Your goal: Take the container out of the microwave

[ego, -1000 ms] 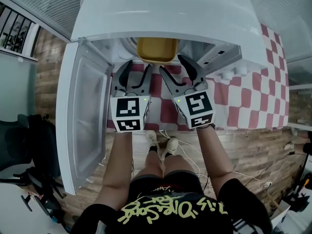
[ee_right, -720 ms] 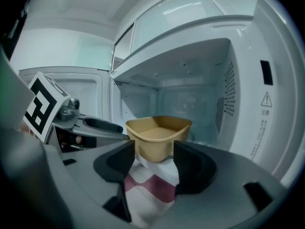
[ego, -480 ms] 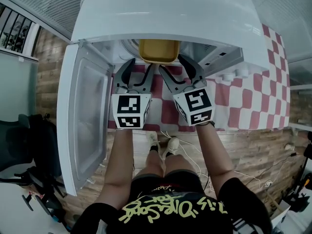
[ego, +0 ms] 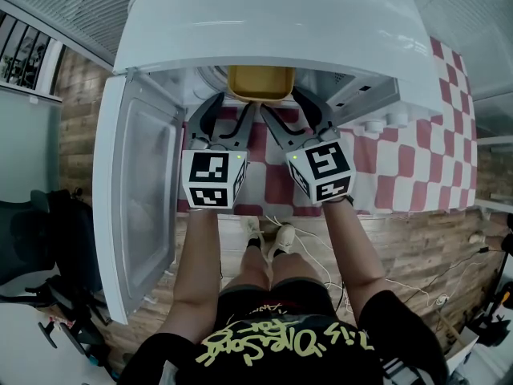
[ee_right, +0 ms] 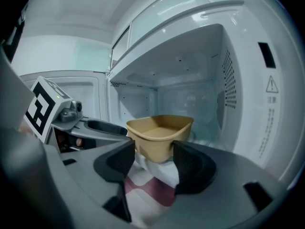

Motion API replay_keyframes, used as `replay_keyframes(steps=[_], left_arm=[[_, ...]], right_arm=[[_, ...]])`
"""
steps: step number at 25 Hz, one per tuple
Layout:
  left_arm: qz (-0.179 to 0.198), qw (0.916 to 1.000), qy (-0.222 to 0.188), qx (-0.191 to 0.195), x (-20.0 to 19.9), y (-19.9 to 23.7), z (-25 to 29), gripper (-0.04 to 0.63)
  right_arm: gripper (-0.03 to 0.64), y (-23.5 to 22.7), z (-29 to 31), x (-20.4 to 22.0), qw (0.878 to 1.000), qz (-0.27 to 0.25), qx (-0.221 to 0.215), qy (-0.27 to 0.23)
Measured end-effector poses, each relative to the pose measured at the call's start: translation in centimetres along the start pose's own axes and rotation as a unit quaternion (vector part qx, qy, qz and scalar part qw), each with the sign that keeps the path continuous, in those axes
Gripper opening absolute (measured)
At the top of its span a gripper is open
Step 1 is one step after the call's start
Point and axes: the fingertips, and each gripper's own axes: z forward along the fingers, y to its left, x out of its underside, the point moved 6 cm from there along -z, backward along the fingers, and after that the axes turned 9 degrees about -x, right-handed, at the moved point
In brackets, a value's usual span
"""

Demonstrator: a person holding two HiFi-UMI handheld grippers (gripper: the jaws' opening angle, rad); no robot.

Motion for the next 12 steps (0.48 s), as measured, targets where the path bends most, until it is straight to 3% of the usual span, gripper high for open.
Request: replay_keyframes(steps=[12], left_arm=[[0.006, 0.9997, 0.012, 0.020, -0.19, -0.15, 0.54, 0.210]], right_arm=[[0.238, 0.22, 0.31, 0.04, 1.000, -0.003, -0.011, -0.002]])
